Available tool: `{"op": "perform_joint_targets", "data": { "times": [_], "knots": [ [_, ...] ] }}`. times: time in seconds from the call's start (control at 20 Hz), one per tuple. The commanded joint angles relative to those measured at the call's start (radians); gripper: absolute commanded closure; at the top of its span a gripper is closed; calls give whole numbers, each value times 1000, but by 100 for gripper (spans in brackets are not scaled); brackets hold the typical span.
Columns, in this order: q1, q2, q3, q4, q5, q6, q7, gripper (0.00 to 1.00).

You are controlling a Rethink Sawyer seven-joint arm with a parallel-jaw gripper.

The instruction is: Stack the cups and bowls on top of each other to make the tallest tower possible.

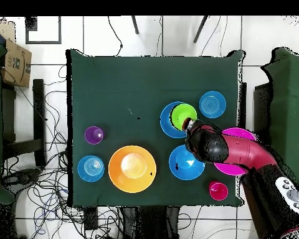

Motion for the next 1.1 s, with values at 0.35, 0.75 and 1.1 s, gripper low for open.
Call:
{"op": "perform_joint_targets", "data": {
  "times": [0.35,0.75,1.1],
  "knots": [
    [-5,-73,67,1,-55,228,-173,100],
    [53,-180,111,-4,48,381,-114,100],
    [139,-230,91,-71,119,524,-32,100]
  ]
}}
